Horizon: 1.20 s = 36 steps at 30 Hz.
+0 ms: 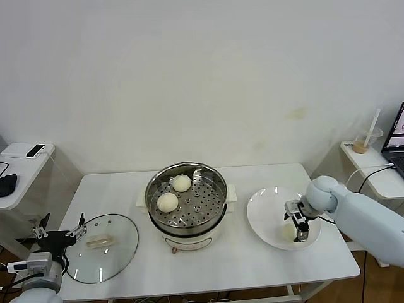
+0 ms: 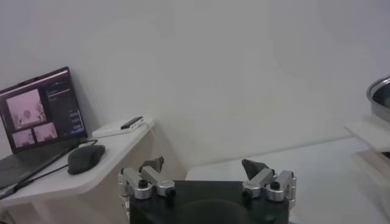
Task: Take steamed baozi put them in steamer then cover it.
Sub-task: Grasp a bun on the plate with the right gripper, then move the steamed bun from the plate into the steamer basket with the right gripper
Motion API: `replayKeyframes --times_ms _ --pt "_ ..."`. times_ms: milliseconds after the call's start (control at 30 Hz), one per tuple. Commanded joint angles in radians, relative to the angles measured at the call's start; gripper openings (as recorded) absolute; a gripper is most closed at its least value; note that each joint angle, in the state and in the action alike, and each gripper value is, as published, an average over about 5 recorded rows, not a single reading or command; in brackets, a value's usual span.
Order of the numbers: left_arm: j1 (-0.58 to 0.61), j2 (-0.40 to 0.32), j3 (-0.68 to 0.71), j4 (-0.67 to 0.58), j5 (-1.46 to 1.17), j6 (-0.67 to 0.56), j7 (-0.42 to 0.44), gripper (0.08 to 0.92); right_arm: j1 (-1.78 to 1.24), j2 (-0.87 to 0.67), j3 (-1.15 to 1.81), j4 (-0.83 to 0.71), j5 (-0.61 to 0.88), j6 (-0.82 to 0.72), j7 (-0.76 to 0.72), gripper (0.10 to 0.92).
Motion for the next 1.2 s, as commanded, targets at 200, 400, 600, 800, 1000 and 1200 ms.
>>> replayKeyframes --times_ms 200,400,600,800,1000,1200 --pt "-0.003 0.001 0.002 0.0 0.001 0.001 -0.002 0.823 -0.005 0.014 0.007 -0.024 -0.003 -0.009 0.005 0.685" --pt "-0.004 0.0 0.002 0.0 0.0 0.001 -0.002 0.823 0.009 0.005 0.006 -0.022 0.002 -0.006 -0.011 0.593" --pt "-0.005 0.003 0.005 -0.001 0.0 0.002 -0.002 0.823 0.046 -0.02 0.033 0.004 0.029 -0.006 -0.015 0.573" --pt "-0.006 0.007 0.008 -0.002 -0.001 0.003 -0.001 0.823 0.16 -0.042 0.017 0.029 0.096 -0.013 -0.028 0.583" --pt "-0.004 0.008 0.009 -0.008 -0.001 0.003 -0.001 0.823 0.417 -0.002 -0.104 0.017 0.179 -0.017 -0.03 0.585" --pt "-0.004 0.008 0.015 -0.01 0.0 0.003 -0.002 0.823 0.637 0.107 -0.23 0.004 0.256 -0.029 -0.024 0.585"
